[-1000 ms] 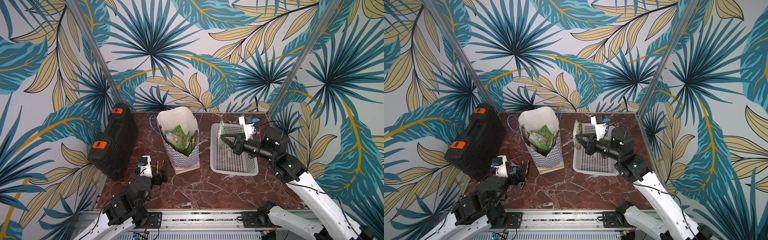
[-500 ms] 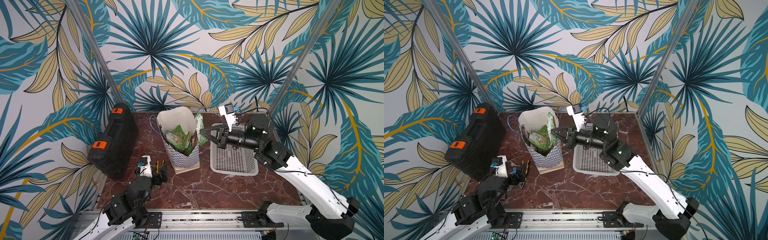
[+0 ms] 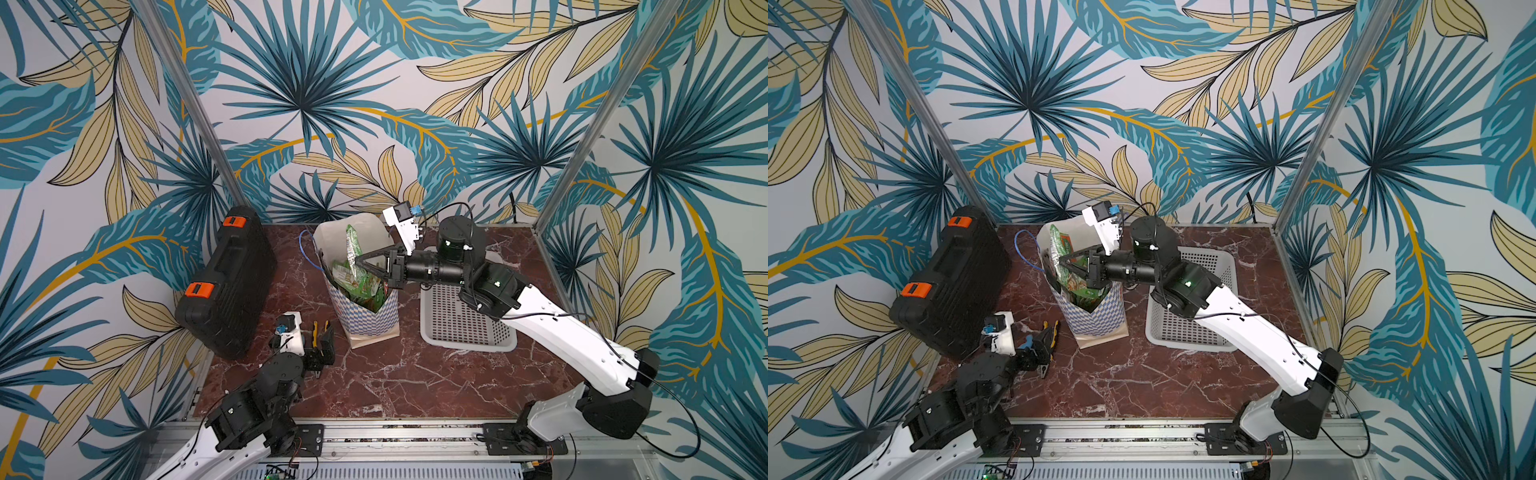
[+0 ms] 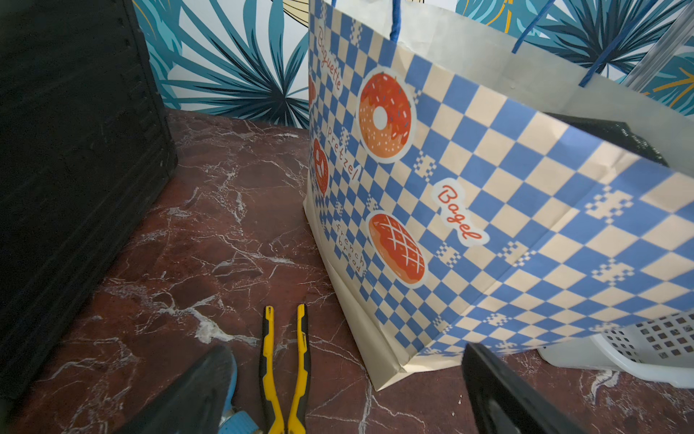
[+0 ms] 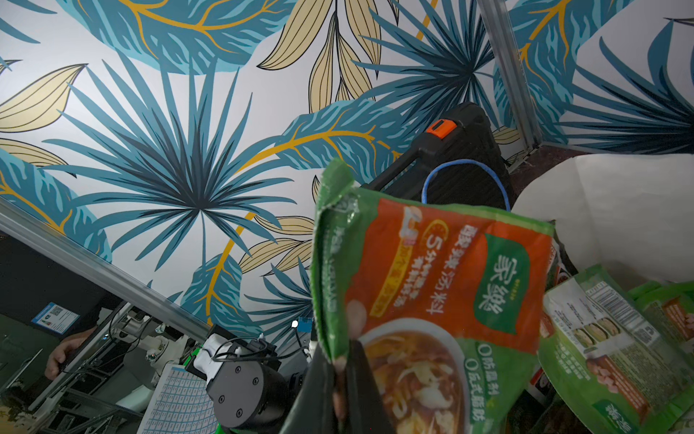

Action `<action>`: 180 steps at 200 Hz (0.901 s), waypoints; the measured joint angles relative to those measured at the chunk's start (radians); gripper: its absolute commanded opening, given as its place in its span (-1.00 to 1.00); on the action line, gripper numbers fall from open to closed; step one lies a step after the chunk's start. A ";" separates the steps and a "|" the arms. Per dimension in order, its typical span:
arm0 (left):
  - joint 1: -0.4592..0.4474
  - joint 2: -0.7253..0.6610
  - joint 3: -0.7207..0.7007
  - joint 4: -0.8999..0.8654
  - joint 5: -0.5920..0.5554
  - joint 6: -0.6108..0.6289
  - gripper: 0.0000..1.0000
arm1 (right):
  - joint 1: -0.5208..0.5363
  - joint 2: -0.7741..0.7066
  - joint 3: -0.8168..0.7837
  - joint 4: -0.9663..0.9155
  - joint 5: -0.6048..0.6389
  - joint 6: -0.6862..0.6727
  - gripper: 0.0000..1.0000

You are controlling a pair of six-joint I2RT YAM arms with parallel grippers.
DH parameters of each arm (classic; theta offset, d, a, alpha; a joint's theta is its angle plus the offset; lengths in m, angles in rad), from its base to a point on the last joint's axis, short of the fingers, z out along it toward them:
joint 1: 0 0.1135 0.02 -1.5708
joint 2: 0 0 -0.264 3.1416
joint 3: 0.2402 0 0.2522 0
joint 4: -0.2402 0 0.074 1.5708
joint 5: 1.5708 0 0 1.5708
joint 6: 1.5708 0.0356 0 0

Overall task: Place the condiment packets inside the bag
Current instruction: Place the condiment packet in the paper bag.

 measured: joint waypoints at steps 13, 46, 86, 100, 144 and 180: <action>0.000 0.000 0.000 -0.002 0.000 -0.001 1.00 | 0.005 0.037 0.027 0.002 0.004 0.010 -1.00; 0.000 0.000 0.000 -0.007 0.000 -0.006 1.00 | 0.012 0.123 0.125 -0.034 0.029 0.016 -1.00; 0.000 0.000 0.000 -0.007 0.000 -0.007 1.00 | 0.013 0.205 0.231 -0.147 0.093 -0.012 -1.00; 0.000 0.000 0.000 -0.007 0.000 -0.007 1.00 | 0.013 0.232 0.253 -0.180 0.116 -0.030 -1.00; 0.000 0.000 0.000 -0.007 0.000 -0.007 1.00 | 0.012 0.334 0.365 -0.337 0.225 -0.085 -1.00; 0.000 0.000 -0.002 -0.007 -0.001 -0.007 1.00 | 0.006 0.389 0.415 -0.422 0.275 -0.108 -0.59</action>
